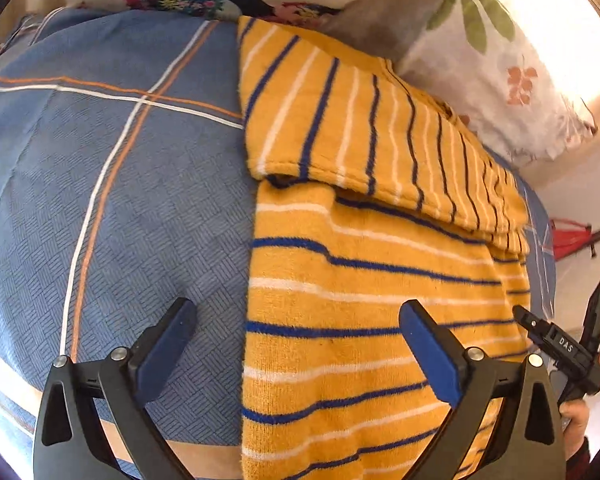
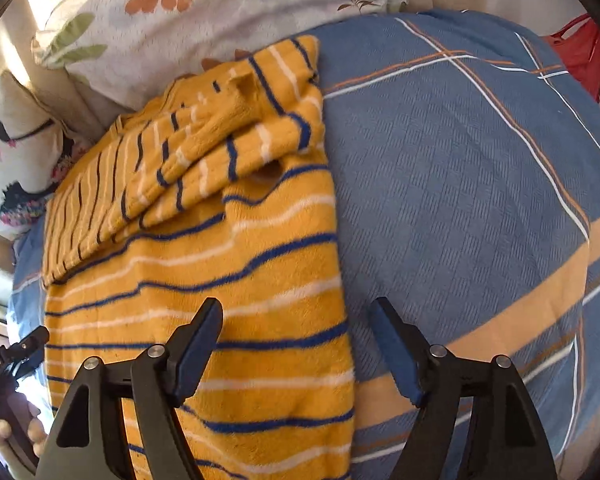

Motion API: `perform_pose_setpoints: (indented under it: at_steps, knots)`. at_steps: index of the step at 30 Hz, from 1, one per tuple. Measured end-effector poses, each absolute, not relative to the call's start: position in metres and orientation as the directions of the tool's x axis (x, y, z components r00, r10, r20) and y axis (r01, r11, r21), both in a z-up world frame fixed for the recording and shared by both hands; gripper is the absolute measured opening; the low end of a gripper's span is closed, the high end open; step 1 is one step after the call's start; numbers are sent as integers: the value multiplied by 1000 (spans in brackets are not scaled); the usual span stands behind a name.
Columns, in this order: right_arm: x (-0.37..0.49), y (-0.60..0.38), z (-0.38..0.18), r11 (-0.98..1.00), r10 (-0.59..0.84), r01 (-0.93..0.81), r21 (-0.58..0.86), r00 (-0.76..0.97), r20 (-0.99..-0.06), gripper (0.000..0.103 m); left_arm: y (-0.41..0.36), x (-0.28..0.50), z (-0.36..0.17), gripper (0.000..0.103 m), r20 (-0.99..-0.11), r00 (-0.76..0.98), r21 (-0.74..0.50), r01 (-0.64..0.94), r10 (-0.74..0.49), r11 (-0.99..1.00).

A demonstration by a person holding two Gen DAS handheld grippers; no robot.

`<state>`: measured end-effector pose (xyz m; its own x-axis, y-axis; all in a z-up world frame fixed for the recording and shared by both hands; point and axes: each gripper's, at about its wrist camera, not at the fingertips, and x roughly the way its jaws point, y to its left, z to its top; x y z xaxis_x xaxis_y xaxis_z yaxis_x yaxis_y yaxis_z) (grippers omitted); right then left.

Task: Fold small clothes
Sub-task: 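Move both grippers to the sweater hem and grasp it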

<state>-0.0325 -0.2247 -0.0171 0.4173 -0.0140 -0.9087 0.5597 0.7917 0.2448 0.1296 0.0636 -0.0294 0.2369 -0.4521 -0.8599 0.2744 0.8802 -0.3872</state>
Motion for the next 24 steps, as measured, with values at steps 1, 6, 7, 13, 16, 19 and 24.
perform_pose_setpoints:
  at_steps: [1,6,7,13,16,19,24]
  knots:
    - [-33,-218,-17,802,-17,552,228,403,-915,81,65,128,-30,100,-851,225,-408,286,-474,867]
    - [-53,-195,-16,792,43,542,281,409,-911,81,98,116,-38,93,-703,87,-673,238,-705,700]
    - [-60,-195,-15,774,89,539,331,426,-900,80,102,113,-43,90,-669,50,-718,214,-742,662]
    - [-98,-185,-23,666,319,491,562,493,-809,71,113,87,-56,88,-547,-29,-832,128,-837,540]
    - [-113,-187,-30,594,425,459,661,518,-742,71,111,70,-55,88,-556,-39,-824,157,-831,544]
    - [-122,-191,-38,511,526,422,749,536,-660,71,106,49,-52,88,-570,-34,-813,174,-821,556]
    - [-135,-183,-52,421,655,347,838,523,-546,70,101,14,-50,88,-595,11,-789,178,-803,587]
